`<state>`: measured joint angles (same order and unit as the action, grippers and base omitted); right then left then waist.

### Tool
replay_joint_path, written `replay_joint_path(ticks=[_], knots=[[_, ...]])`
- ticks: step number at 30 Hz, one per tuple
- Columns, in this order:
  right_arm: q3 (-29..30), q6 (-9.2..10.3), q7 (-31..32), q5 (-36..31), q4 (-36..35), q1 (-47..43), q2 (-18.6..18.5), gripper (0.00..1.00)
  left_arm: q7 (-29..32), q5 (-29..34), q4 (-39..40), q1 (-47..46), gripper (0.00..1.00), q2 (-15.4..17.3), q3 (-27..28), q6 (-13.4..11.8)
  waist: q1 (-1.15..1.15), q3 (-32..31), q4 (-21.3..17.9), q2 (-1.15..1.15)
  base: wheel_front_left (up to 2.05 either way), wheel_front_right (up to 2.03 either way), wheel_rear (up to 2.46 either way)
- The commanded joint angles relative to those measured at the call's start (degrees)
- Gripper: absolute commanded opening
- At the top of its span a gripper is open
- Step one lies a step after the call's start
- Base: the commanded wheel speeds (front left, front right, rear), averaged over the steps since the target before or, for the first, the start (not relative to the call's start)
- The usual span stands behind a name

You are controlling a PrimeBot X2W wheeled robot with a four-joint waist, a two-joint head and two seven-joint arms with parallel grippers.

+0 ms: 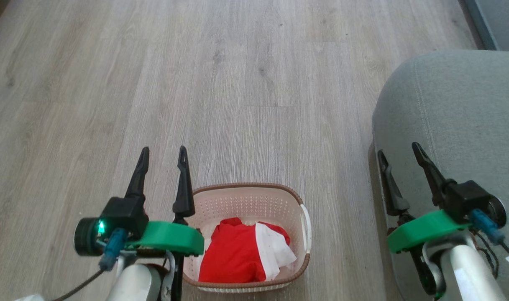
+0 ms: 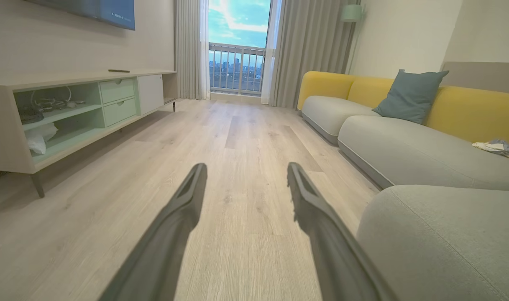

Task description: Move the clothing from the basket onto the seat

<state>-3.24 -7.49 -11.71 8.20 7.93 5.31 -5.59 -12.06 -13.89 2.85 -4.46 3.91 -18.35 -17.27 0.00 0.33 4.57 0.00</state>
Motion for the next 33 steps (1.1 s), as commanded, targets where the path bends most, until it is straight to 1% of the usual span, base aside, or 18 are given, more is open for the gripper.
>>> replay_joint_path(ticks=[1, 7, 11, 14, 17, 21, 25, 33], knots=[[-1.4, 0.0, -1.08, -1.94, -2.13, 2.13, 0.05, 1.0, -0.77, 1.95, 2.39, -1.93, 1.0, -0.18, 1.96, 0.07, 0.0, 0.07, 0.1, 0.0, 0.0, 0.0, 0.0], [-1.87, 0.0, -2.1, -5.35, -1.06, 2.15, 0.11, 1.0, -1.78, 4.06, -0.13, -1.2, 1.0, -0.84, 2.57, 2.74, 0.0, 0.07, 0.47, 0.0, 0.0, 0.0, 0.0], [-2.32, 0.0, -2.79, -7.88, -0.36, 2.35, 0.04, 1.0, -2.45, 6.2, -1.61, -0.93, 1.0, -0.99, 2.74, 3.99, 0.0, 0.05, 0.67, 0.0, 0.0, 0.0, 0.0], [-2.14, 0.0, -3.29, -9.65, 0.12, 2.46, 0.18, 1.0, -2.94, 6.4, -2.54, -0.84, 1.0, -1.0, 2.25, 4.44, 0.0, 0.04, 0.77, 0.0, 0.0, 0.0, 0.0], [-0.48, 0.0, -3.29, -7.3, 1.88, 2.26, 0.96, 1.0, -2.94, 2.42, -5.42, -0.4, 1.0, -1.01, 2.01, 6.49, 0.0, -0.1, 0.77, 0.0, 0.0, 0.0, 0.0], [0.77, 0.0, -3.29, -3.71, 4.51, 2.24, 1.85, 1.0, -2.94, 1.52, -7.52, -0.62, 1.0, -1.02, 2.05, 7.85, 0.0, -0.18, 0.68, 0.0, 0.0, 0.0, 0.0], [0.85, 0.0, -3.29, -2.15, 5.56, 2.48, 2.19, 1.0, -2.94, 1.33, -8.24, -0.81, 1.0, -1.02, 2.08, 8.23, 0.0, -0.11, 0.59, 0.0, 0.0, 0.0, 0.0], [0.91, 0.0, -3.29, -2.44, 6.08, 3.08, 2.44, 1.0, -2.94, 1.35, -8.52, -1.22, 1.0, -1.02, 2.1, 8.48, 0.0, 0.3, 0.45, 0.0, 0.0, 0.0, 0.0]])
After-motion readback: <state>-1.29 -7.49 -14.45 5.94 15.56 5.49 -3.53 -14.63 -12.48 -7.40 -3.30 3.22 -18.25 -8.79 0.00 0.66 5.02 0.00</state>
